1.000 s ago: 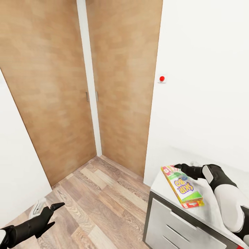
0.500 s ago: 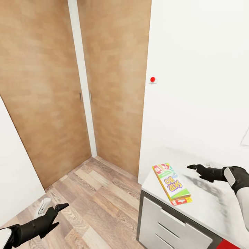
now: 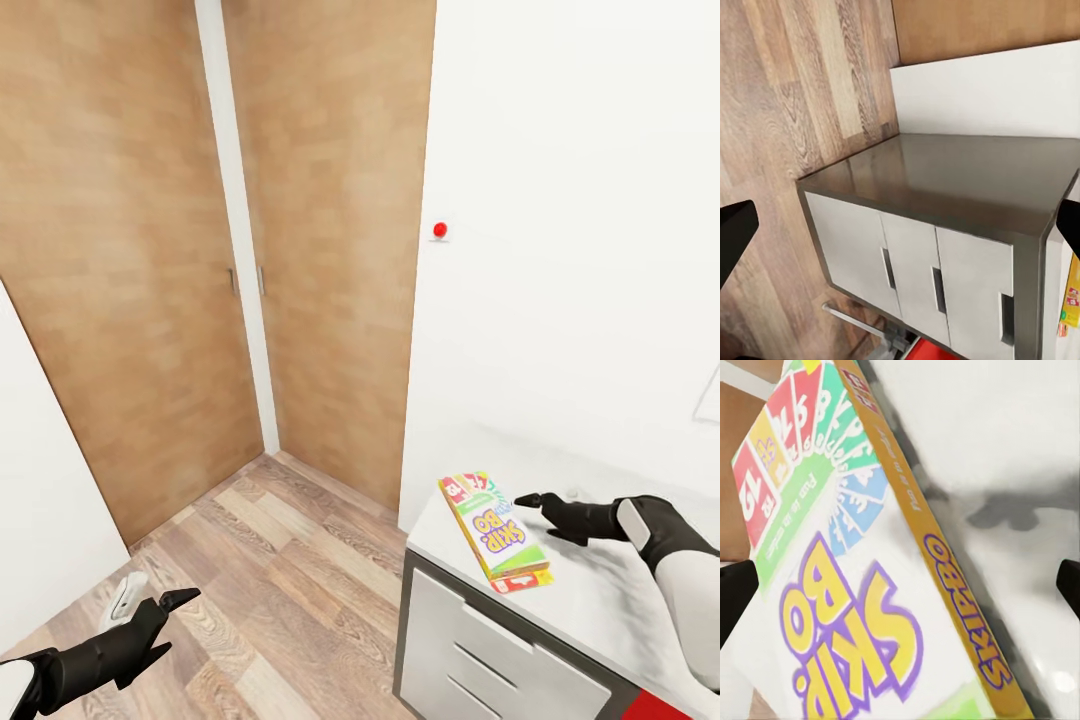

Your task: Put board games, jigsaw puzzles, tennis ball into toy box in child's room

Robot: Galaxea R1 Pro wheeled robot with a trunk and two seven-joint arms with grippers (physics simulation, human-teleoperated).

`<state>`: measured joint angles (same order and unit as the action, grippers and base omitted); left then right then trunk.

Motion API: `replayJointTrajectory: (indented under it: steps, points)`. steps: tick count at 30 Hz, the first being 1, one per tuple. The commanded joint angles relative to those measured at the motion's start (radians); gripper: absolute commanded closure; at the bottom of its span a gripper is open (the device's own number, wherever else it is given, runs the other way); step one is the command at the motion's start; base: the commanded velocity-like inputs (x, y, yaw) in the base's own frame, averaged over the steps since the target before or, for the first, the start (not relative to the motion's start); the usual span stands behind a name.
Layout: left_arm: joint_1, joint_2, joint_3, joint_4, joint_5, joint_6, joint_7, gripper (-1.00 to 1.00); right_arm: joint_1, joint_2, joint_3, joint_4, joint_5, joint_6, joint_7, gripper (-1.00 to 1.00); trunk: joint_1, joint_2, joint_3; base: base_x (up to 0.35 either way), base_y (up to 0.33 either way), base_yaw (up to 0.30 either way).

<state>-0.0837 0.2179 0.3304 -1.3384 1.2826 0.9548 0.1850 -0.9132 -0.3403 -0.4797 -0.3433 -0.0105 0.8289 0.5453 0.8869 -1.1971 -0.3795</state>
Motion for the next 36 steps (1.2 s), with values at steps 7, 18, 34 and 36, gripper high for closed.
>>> replayJointTrajectory:
  steps: [7, 18, 34, 36]
  points:
    - [-0.001, 0.0, 0.002, -0.001, 0.011, 0.004, 0.01, -1.0, 0.009, 0.023, -0.005, 0.007, 0.001, 0.006, 0.001, -1.0, 0.0, -0.001, -0.001, 0.0, 0.0, 0.0]
    - [-0.001, 0.001, 0.003, -0.002, 0.012, 0.004, 0.01, -1.0, 0.01, 0.023, -0.006, 0.007, 0.0, 0.008, 0.001, -1.0, 0.0, -0.001, -0.001, 0.015, 0.0, 0.0]
    - [-0.002, 0.001, 0.006, -0.043, 0.024, -0.035, -0.004, -1.0, 0.01, 0.026, -0.005, 0.007, 0.0, 0.007, 0.001, -1.0, 0.0, -0.001, -0.001, 0.07, 0.0, 0.0]
    - [-0.003, 0.001, 0.004, -0.064, 0.025, -0.037, -0.006, -1.0, 0.01, 0.026, -0.005, 0.007, 0.0, 0.007, 0.001, -1.0, 0.0, -0.001, -0.001, 0.002, 0.0, 0.0]
